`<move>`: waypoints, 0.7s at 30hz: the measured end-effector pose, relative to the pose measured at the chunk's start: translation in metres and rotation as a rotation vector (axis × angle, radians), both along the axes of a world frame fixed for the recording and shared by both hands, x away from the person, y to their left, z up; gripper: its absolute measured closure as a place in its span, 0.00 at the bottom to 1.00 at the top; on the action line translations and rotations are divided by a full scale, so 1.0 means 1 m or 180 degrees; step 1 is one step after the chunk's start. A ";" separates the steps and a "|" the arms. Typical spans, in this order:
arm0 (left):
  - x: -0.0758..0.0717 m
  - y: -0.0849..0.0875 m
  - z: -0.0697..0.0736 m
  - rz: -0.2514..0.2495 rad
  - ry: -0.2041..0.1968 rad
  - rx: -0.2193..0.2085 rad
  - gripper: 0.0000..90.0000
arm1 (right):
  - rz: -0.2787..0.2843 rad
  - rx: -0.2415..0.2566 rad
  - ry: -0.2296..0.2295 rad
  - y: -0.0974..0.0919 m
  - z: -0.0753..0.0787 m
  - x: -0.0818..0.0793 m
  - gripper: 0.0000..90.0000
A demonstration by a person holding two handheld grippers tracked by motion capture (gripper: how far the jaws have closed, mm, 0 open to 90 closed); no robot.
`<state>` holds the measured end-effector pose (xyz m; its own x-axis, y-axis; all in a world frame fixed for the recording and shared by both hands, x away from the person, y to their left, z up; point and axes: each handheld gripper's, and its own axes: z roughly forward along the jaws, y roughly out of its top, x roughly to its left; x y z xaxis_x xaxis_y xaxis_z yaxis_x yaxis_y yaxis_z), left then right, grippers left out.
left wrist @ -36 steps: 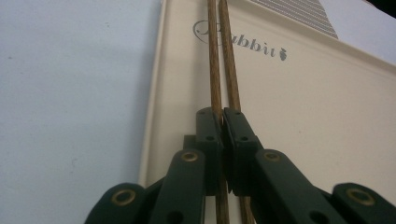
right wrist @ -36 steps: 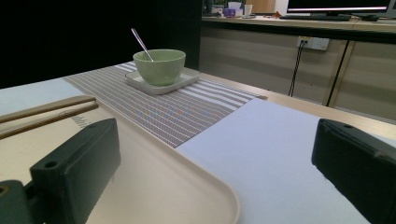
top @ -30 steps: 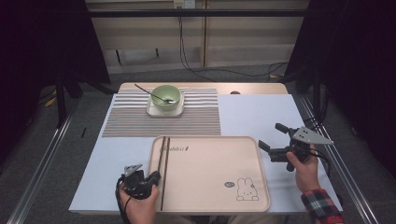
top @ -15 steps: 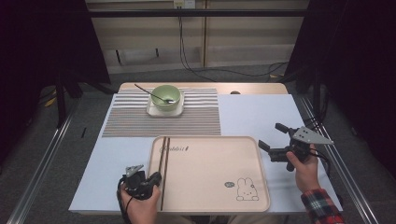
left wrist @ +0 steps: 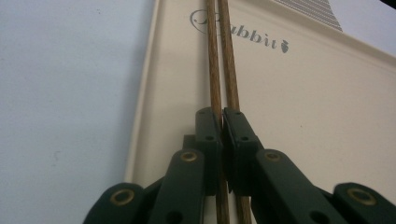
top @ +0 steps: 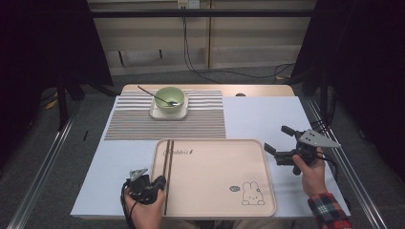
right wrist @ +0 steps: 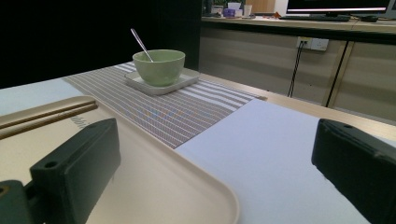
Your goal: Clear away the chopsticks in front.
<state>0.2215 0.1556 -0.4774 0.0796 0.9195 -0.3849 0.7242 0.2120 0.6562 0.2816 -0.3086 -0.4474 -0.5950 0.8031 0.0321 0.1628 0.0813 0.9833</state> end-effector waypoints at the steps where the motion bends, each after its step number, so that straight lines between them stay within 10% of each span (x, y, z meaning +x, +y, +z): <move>1: 0.000 0.000 0.000 0.0018 0.0002 -0.0014 0.94 | 0.0008 0.0000 -0.0004 0.000 0.000 0.000 0.01; 21: 0.002 0.005 0.003 -0.0053 -0.0016 -0.0099 0.85 | 0.0002 0.0000 0.0000 0.000 0.000 0.000 0.01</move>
<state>0.2238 0.1606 -0.4747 0.0969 0.9056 -0.4128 0.7245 0.2202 0.6532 0.2817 -0.3087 -0.4473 -0.5954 0.8028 0.0320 0.1627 0.0815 0.9833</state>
